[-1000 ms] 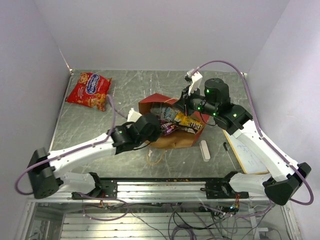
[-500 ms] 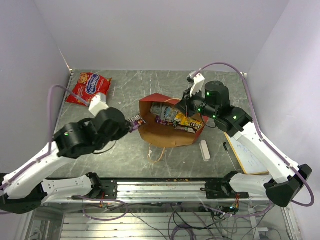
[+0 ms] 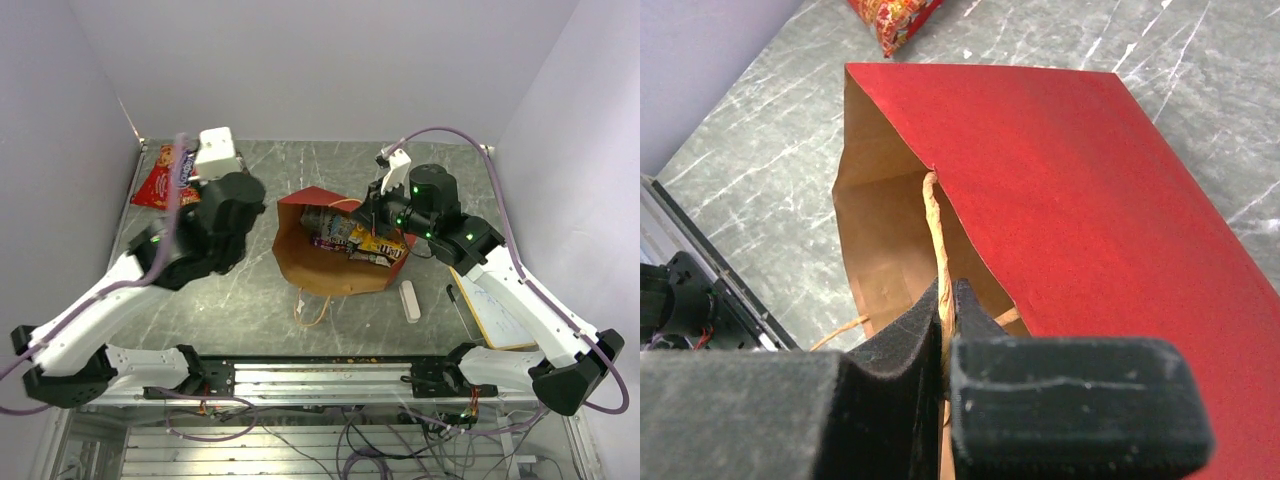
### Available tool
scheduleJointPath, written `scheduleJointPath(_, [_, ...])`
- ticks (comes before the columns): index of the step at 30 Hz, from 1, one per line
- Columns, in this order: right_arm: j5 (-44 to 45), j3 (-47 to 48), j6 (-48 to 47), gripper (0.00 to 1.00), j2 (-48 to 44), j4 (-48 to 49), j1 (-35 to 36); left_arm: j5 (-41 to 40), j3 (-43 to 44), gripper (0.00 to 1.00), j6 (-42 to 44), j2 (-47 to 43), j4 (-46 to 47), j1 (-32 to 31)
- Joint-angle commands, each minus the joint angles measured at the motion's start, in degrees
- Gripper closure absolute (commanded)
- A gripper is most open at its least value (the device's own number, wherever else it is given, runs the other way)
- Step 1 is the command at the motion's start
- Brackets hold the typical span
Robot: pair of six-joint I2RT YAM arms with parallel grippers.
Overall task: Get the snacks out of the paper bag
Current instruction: Place the snack at the center of the board.
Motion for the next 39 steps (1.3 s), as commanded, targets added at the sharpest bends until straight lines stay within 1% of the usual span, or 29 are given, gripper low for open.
scheduleJointPath(1, [1.23, -0.26, 0.71, 1.0, -0.58, -0.76, 0.03, -3.67, -4.28, 0.93, 20.26, 4.6, 18.45, 7.04])
scheduleJointPath(3, [1.29, -0.55, 1.04, 1.0, -0.69, -0.29, 0.04, 3.63, -5.97, 0.93, 14.69, 5.62, 18.49, 14.58])
scheduleJointPath(4, [1.51, -0.53, 1.19, 1.0, -0.72, -0.4, 0.03, 9.14, -7.2, 0.93, 11.01, 6.0, 18.23, 18.26])
scheduleJointPath(6, [2.26, -0.13, 1.25, 1.0, -0.42, -1.17, 0.03, 16.6, -10.27, 0.93, 3.61, 6.42, 18.85, 25.84])
scheduleJointPath(8, [2.83, 0.44, 1.4, 1.0, -0.3, -1.64, 0.11, 23.55, -14.53, 0.93, -3.58, 6.59, 21.01, 30.87])
scheduleJointPath(9, [2.96, 0.47, 1.5, 1.0, -0.34, -1.68, 0.09, 28.12, -18.14, 0.93, -9.11, 6.61, 22.5, 33.41])
scheduleJointPath(12, [3.44, 0.88, 1.68, 1.0, -0.38, -2.14, 0.09, 41.58, -29.06, 0.93, -19.67, 6.13, 33.45, 40.91])
scheduleJointPath(15, [3.96, 1.24, 1.93, 1.0, -0.38, -2.69, 0.09, 49.59, -39.7, 0.93, -29.05, 6.6, 46.85, 45.93])
scheduleJointPath(17, [3.96, 1.2, 2.08, 1.0, -0.67, -2.83, 0.04, 50.64, -43.78, 0.93, -31.2, 8.63, 54.19, 47.25])
scheduleJointPath(19, [4.3, 1.01, 2.21, 1.0, -0.93, -3.14, 0.08, 48.67, -44.88, 0.93, -31.88, 11.6, 56.61, 47.8])
scheduleJointPath(23, [4.33, 1.18, 2.45, 1.0, -1.64, -3.85, 0.04, 45.17, -46.88, 0.93, -34.06, 17.11, 64.33, 49.05])
scheduleJointPath(25, [4.32, 1.54, 2.25, 1.0, -1.87, -4.58, 0.06, 44.35, -47.2, 0.93, -37.28, 20.44, 66.61, 49.83])
scheduleJointPath(28, [4.52, 2.26, 1.72, 1.0, -2.03, -5.82, 0.09, 45.27, -46.42, 0.93, -40.79, 26.03, 68.97, 50.67])
scheduleJointPath(32, [4.11, 2.45, 1.27, 1.0, -2.6, -6.49, 0.03, 44.85, -43.52, 0.93, -39.89, 31.45, 70.75, 50.9])
scheduleJointPath(37, [3.01, 1.7, 1.3, 1.0, -3.37, -6.71, 0.08, 48.63, -42.21, 0.9, -40.89, 35.43, 70.09, 52.41])
scheduleJointPath(38, [2.77, 1.44, 1.29, 1.0, -3.63, -6.67, 0.11, 49.99, -42.07, 0.88, -40.73, 35.3, 69.08, 52.79])
scheduleJointPath(39, [2.51, 1.26, 1.18, 1.0, -3.83, -6.69, 0.08, 51.14, -41.9, 0.83, -40.42, 34.84, 67.49, 53.13])
